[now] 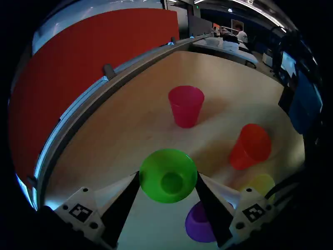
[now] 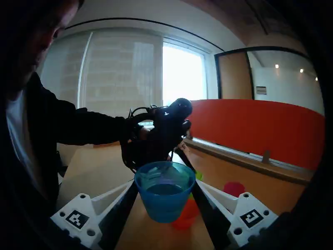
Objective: Pour water
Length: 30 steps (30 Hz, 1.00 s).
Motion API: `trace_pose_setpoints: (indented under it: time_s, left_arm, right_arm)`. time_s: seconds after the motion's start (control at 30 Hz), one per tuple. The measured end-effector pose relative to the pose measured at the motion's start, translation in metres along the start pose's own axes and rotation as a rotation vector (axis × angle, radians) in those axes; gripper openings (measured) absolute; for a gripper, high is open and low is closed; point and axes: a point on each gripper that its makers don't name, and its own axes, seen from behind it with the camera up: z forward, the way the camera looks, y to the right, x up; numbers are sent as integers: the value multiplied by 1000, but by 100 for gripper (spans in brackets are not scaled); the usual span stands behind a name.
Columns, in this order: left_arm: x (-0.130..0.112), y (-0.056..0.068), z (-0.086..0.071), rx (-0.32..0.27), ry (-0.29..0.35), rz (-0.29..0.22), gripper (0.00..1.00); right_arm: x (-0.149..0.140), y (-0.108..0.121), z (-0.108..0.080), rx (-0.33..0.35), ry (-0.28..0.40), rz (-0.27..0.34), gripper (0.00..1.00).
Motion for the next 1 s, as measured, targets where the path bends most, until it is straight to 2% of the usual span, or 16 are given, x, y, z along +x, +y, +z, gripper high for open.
trace_pose_setpoints:
  time_s: [0.17,0.37,0.67,1.0]
  left_arm:
    - [7,-2,-6,9,37,-13,90]
    - [25,-9,-23,39,111,-35,90]
    - [47,-3,-63,72,221,-53,90]
    - [73,4,-110,108,364,-101,90]
  right_arm:
    - [0,2,-1,-5,3,1,90]
    - [4,1,-1,-12,3,-2,90]
    - [12,-4,2,-7,3,-14,90]
    - [21,-7,5,-13,3,-20,90]
